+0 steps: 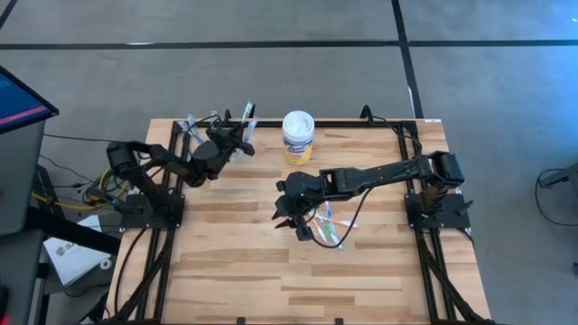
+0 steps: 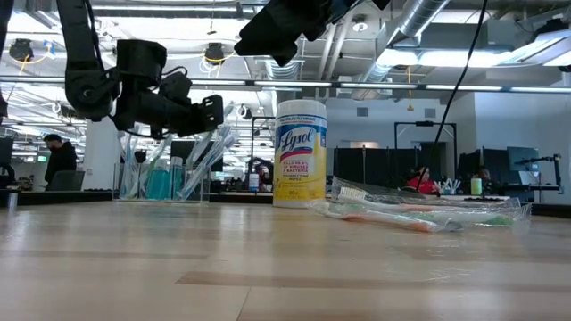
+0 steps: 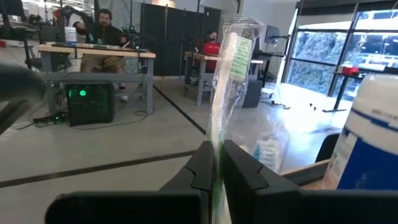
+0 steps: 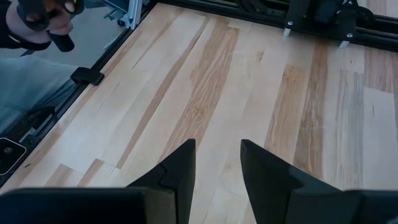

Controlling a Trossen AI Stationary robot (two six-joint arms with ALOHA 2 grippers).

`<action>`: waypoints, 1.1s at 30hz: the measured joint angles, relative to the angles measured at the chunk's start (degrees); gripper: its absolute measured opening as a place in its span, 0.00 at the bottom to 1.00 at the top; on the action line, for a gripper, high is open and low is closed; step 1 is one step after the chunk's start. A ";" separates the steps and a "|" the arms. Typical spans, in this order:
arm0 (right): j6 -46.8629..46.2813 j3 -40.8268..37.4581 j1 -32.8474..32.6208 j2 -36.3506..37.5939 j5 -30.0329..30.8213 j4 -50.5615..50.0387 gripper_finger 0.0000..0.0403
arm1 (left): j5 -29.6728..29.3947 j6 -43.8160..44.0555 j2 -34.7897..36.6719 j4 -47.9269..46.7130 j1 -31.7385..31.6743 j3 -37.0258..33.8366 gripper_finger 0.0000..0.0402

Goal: Pick & Place toothbrushing station
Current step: Put the green toothbrush into the transparent organizer

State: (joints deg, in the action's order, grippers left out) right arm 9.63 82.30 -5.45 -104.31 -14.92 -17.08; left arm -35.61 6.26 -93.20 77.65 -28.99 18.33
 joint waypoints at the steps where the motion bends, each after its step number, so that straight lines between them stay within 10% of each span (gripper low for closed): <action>1: 0.00 0.00 0.00 0.00 -0.02 0.00 0.29 | 0.00 0.00 -0.42 0.04 -0.02 0.00 0.02; 33: -0.02 0.00 0.00 0.00 -0.02 -0.48 0.29 | 0.94 -0.44 -1.95 -2.43 1.00 -0.96 0.04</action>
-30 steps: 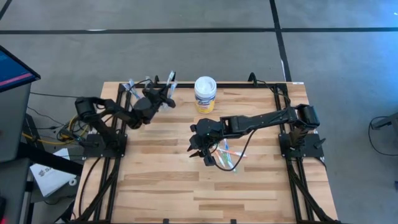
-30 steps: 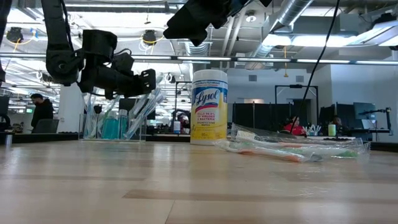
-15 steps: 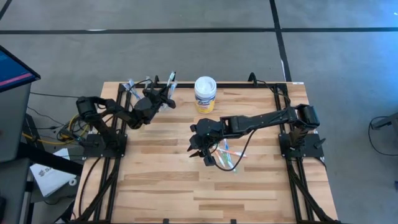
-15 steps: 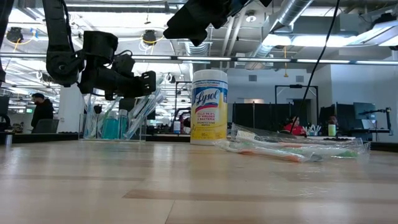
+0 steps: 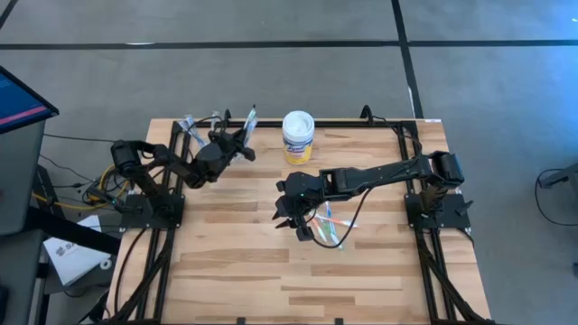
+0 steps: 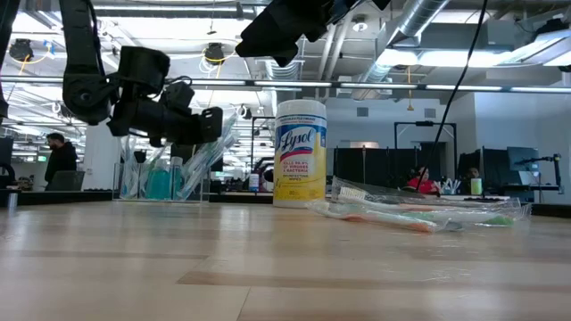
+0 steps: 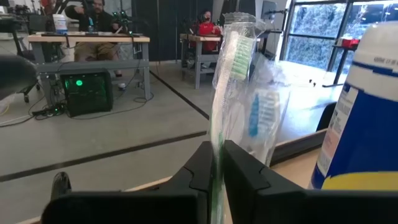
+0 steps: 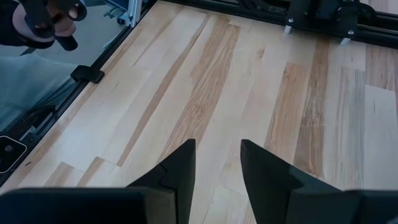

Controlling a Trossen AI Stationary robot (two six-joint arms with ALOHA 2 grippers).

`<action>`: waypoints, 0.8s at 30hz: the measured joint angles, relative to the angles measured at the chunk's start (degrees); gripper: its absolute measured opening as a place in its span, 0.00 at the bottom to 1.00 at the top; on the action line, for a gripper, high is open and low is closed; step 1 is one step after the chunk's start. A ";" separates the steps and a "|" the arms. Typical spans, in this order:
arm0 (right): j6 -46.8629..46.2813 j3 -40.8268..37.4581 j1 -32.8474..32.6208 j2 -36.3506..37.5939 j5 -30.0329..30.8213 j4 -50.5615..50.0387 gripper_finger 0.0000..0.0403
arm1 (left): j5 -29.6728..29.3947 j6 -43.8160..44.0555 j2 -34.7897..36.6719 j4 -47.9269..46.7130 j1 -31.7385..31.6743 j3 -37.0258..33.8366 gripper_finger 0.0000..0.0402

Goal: Pick & Place toothbrushing station
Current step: Put the green toothbrush into the transparent organizer

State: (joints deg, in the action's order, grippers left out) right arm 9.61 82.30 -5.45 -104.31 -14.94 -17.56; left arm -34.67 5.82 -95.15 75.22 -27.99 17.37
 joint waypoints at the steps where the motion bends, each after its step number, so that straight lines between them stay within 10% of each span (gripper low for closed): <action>1: 0.00 0.00 0.00 0.00 0.00 0.00 0.29 | 0.02 -0.01 0.00 0.06 0.00 -0.26 0.03; 24: 0.00 0.01 0.02 0.00 0.00 0.11 0.29 | -1.36 1.07 0.31 1.31 1.46 -3.00 0.08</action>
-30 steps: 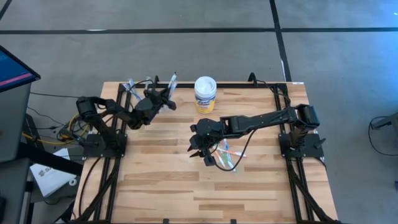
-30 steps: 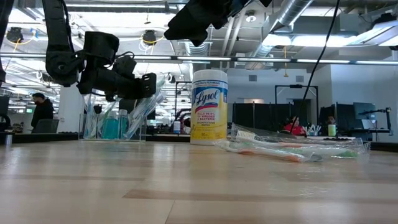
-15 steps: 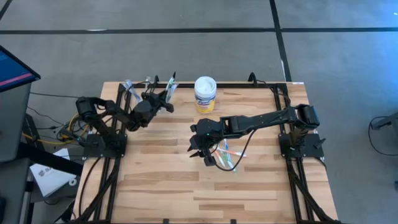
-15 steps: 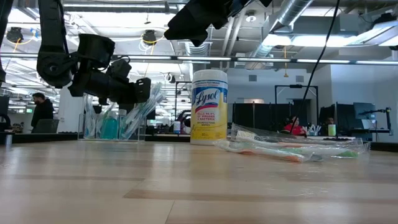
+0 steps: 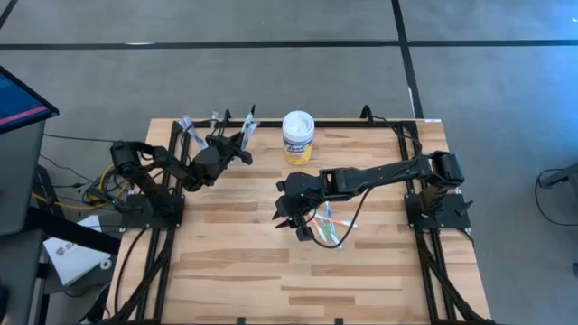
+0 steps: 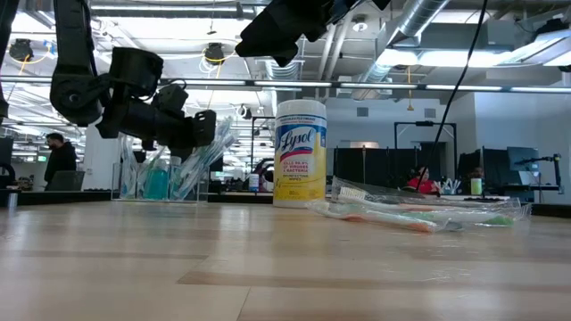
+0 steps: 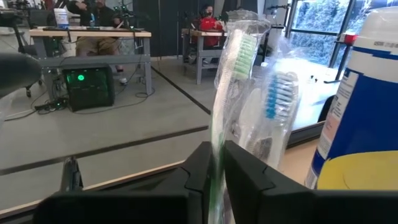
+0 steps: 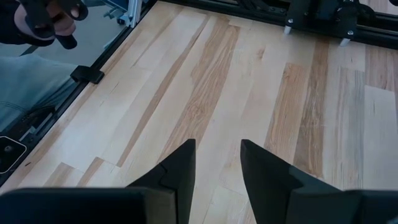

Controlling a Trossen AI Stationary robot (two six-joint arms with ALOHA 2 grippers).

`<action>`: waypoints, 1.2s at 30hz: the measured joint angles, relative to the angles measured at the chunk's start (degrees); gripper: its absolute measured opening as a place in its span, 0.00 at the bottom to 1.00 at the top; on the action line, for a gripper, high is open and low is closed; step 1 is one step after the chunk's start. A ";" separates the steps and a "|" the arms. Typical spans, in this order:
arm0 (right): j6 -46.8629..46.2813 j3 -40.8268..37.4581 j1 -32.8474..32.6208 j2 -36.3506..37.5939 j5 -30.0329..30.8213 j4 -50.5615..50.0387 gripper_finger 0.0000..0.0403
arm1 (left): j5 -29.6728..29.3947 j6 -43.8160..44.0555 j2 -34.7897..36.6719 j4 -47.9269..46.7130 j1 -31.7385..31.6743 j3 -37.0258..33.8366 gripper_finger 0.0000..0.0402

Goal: Pick & Place toothbrushing station
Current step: Put the green toothbrush into the transparent organizer

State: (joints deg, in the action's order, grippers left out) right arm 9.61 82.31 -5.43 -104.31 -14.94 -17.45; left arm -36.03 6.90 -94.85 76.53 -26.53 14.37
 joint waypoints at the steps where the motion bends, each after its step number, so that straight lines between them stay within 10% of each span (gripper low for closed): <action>1: 0.00 0.01 0.00 0.00 0.00 0.00 0.29 | 0.00 0.00 0.00 0.04 0.18 0.00 0.09; 36: 0.02 0.01 0.00 0.00 0.00 -0.04 0.29 | 0.21 -0.23 0.21 0.70 2.77 -2.05 0.14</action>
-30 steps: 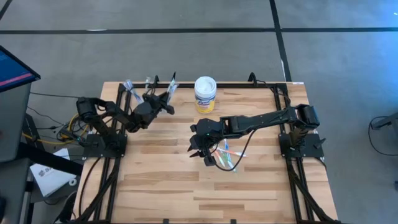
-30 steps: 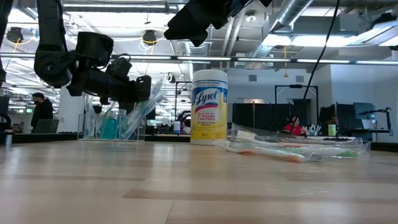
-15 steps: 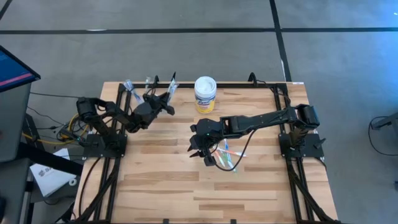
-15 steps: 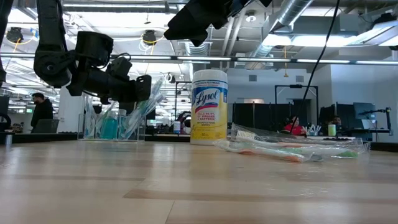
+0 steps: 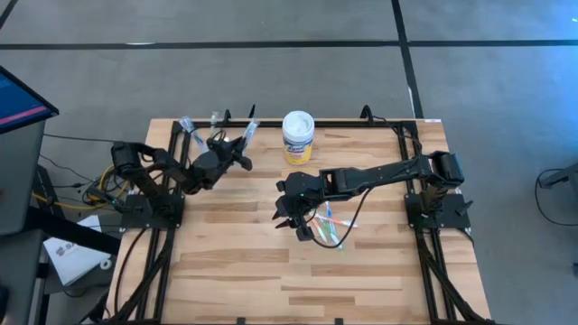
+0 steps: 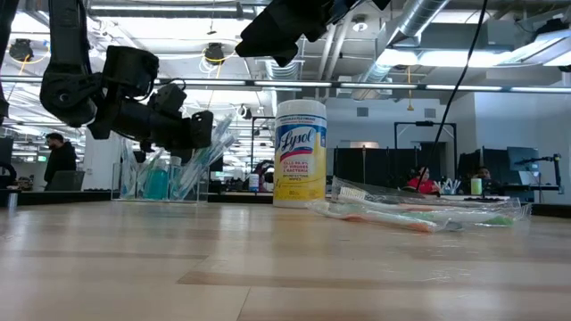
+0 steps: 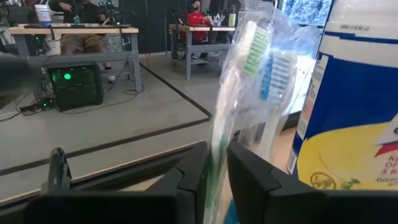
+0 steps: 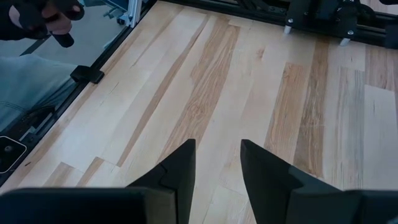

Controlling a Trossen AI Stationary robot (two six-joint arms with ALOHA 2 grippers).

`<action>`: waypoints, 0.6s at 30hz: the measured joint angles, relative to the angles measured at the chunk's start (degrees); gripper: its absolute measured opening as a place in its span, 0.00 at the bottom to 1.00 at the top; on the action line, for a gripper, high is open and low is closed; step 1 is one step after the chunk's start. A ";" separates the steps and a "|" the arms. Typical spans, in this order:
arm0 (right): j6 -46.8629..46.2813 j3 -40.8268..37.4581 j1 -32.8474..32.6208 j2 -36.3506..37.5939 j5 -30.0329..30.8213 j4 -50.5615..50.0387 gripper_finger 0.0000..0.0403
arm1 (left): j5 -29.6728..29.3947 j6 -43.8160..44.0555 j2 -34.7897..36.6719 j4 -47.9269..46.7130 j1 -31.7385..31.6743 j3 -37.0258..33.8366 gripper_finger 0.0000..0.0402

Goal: Pick & Place toothbrushing station
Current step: Put the green toothbrush into the transparent organizer, then put the orange toothbrush into the transparent organizer

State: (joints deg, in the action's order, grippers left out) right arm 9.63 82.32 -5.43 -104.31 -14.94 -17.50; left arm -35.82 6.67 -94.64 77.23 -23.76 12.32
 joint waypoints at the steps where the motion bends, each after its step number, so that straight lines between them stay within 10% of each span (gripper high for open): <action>1: 0.00 0.00 0.00 0.00 0.00 0.00 0.29 | 0.00 0.26 0.56 -0.18 0.01 -0.44 0.15; 18: -0.10 0.00 0.46 0.00 0.02 0.02 0.29 | 11.61 5.80 16.91 -0.15 0.16 -9.00 0.25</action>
State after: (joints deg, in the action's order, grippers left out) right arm 9.53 82.32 -4.97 -104.31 -14.92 -17.47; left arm -24.22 12.47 -77.72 77.08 -23.60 3.33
